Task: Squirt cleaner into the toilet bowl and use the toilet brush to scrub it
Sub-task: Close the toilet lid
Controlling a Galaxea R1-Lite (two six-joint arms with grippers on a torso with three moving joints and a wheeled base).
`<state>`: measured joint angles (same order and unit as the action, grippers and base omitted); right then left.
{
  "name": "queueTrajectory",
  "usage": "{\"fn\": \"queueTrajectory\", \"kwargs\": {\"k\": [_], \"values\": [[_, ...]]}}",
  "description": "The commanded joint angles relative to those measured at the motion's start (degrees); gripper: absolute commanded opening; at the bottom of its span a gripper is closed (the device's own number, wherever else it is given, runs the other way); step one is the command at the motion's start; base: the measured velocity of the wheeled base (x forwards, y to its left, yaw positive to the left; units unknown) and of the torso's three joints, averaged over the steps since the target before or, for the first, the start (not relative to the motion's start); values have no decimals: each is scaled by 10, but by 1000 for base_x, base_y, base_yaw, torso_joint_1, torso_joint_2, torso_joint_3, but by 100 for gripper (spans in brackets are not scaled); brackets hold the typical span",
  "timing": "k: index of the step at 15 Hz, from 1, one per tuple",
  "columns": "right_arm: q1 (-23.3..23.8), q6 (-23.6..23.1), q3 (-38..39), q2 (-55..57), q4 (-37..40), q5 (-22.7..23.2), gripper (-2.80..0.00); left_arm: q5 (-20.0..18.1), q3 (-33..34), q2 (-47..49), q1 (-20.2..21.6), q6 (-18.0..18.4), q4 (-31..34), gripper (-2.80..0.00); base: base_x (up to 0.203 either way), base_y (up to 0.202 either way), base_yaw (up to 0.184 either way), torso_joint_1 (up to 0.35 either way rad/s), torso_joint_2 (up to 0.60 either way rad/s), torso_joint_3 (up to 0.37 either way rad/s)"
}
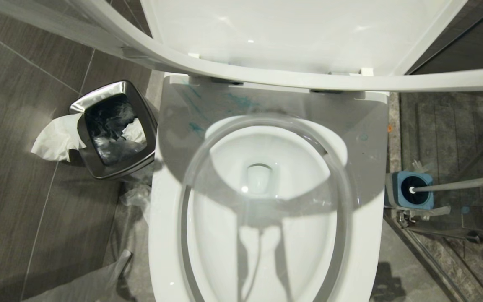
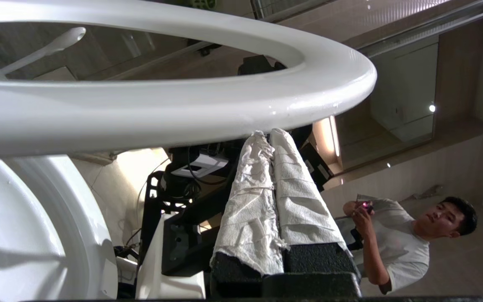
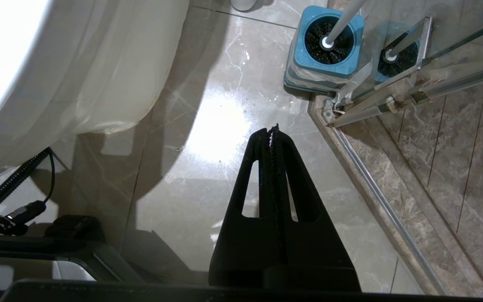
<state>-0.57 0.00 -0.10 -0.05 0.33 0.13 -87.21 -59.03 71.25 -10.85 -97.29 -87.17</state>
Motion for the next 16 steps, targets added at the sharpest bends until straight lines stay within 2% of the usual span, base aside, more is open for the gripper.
{"fn": "queueTrajectory", "kwargs": {"k": [1, 6, 16], "values": [[0, 0, 0, 0, 0, 0, -280, -5, -13, 16, -2, -5, -5, -280, 0, 0, 0, 0, 0, 0], [0, 0, 0, 0, 0, 0, -280, -5, -17, 22, -10, -4, -5, -280, 0, 0, 0, 0, 0, 0], [0, 0, 0, 0, 0, 0, -280, -5, -99, 75, -11, 3, -5, -280, 0, 0, 0, 0, 0, 0]]}}
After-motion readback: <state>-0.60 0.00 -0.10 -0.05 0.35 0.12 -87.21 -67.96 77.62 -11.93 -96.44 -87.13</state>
